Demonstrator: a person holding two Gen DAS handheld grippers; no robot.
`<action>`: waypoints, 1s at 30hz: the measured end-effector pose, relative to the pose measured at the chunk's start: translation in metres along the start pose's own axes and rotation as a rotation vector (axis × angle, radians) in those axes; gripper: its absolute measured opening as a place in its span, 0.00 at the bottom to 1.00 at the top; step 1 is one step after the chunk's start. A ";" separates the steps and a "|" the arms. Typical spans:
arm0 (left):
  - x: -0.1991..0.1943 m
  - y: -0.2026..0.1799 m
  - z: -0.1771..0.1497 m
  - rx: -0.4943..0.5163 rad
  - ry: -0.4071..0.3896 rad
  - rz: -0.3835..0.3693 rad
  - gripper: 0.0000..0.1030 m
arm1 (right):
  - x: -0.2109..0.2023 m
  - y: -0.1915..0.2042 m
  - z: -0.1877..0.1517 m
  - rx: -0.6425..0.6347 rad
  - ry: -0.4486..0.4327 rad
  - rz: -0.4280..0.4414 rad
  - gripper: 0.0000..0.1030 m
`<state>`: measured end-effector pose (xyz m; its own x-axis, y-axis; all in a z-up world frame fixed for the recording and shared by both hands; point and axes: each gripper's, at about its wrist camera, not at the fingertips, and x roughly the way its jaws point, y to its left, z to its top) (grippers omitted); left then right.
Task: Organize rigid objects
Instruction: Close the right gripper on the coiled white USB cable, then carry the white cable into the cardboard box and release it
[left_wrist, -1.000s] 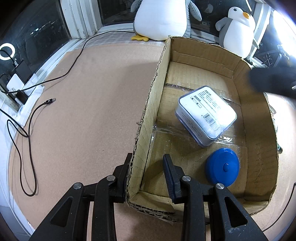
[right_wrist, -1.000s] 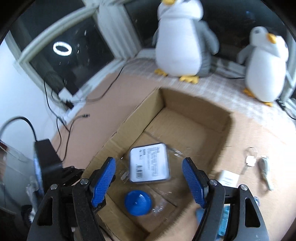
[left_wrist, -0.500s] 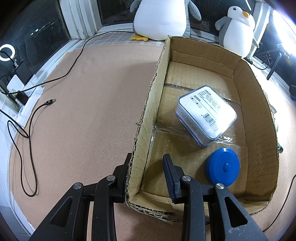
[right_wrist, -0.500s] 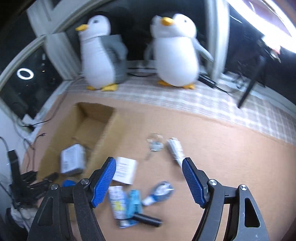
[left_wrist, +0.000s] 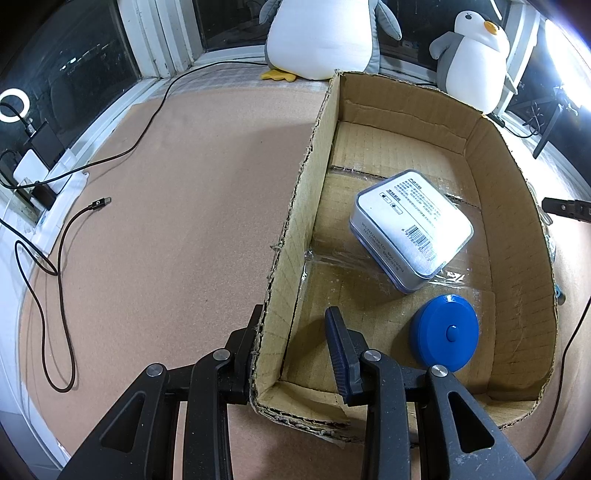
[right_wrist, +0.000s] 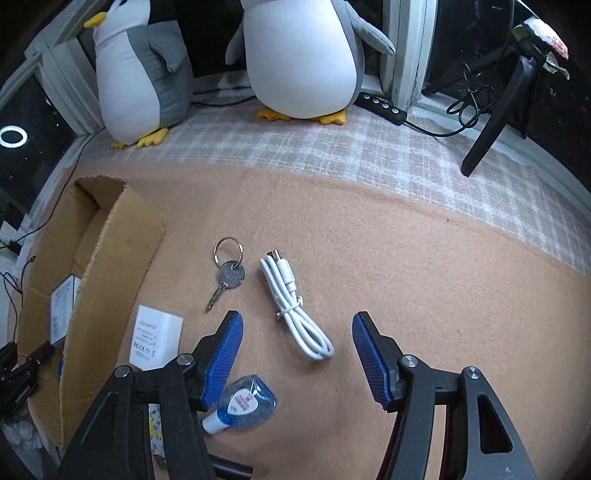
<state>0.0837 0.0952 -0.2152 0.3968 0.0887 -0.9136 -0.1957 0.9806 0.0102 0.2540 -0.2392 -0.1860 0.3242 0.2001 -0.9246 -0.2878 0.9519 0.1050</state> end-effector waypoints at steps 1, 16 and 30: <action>0.000 0.000 0.000 0.001 0.000 0.001 0.33 | 0.003 0.000 0.002 -0.001 0.002 -0.004 0.56; 0.001 -0.001 -0.001 0.003 0.000 0.001 0.33 | 0.023 0.005 0.016 0.025 0.046 -0.057 0.29; 0.002 -0.003 -0.001 -0.001 -0.002 -0.001 0.33 | 0.012 -0.020 -0.002 0.148 0.045 -0.013 0.13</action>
<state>0.0840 0.0923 -0.2174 0.3985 0.0875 -0.9130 -0.1962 0.9805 0.0083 0.2620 -0.2559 -0.2001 0.2856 0.1799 -0.9413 -0.1470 0.9788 0.1425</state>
